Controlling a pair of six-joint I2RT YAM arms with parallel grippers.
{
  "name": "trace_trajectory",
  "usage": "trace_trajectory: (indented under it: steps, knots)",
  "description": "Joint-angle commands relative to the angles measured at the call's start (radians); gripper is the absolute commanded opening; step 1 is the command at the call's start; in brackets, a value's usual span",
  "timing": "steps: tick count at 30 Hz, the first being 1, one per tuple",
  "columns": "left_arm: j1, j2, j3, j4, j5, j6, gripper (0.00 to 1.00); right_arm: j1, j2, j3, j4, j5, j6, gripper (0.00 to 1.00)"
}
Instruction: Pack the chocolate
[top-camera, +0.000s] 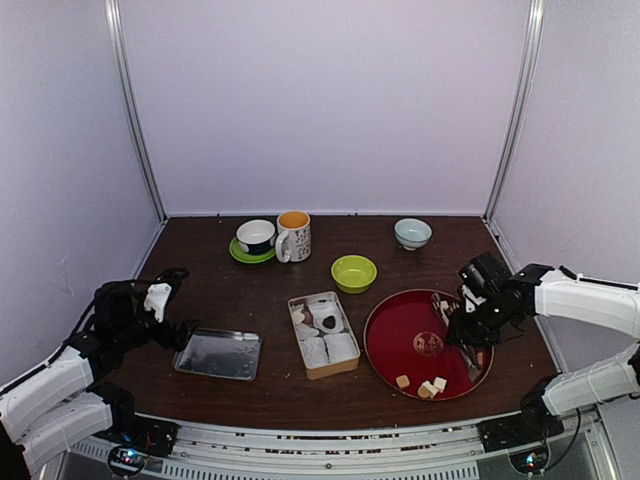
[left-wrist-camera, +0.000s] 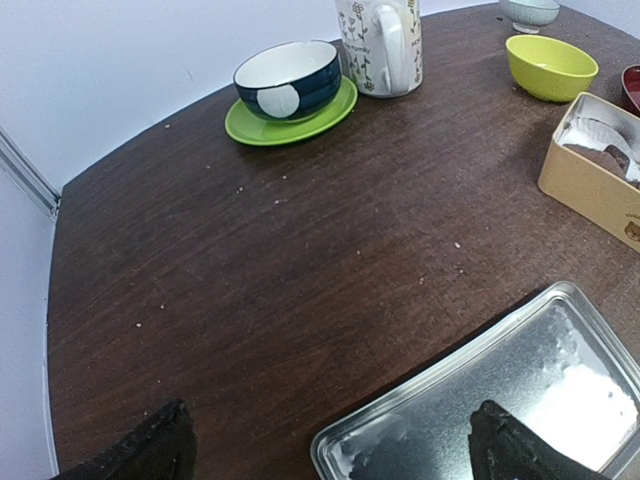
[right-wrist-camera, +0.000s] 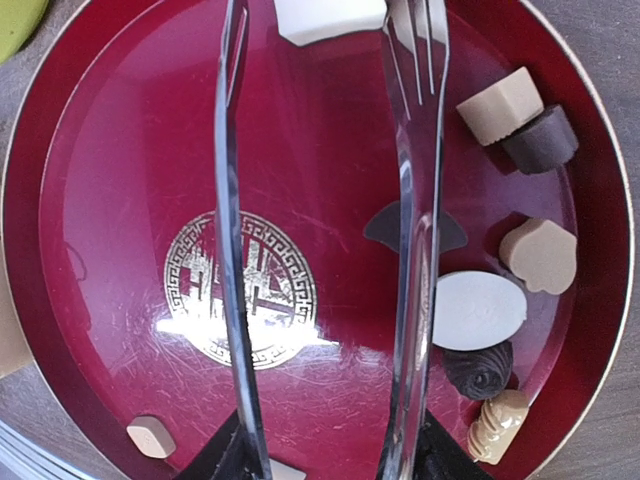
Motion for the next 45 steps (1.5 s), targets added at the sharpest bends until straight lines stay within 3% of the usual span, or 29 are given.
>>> trace_trajectory:
  steps: [1, 14, 24, 37, 45]
  knots:
    - [0.005, -0.007, 0.009, 0.025, 0.013, 0.011, 0.98, -0.005, 0.026, 0.033, 0.018, -0.017, -0.031, 0.46]
    - [0.005, -0.006, 0.008, 0.024, 0.013, 0.011, 0.98, -0.005, 0.098, 0.088, -0.002, 0.075, -0.051, 0.47]
    - [0.005, -0.004, 0.009, 0.025, 0.014, 0.01, 0.98, -0.004, 0.078, 0.095, -0.011, 0.064, -0.06, 0.32]
    - [0.005, -0.008, 0.007, 0.025, 0.013, 0.011, 0.98, 0.077, -0.122, 0.104, -0.046, -0.097, -0.103, 0.3]
    - [0.005, -0.006, 0.008, 0.025, 0.015, 0.011, 0.98, 0.249, -0.154, 0.155, -0.04, -0.216, -0.144, 0.28]
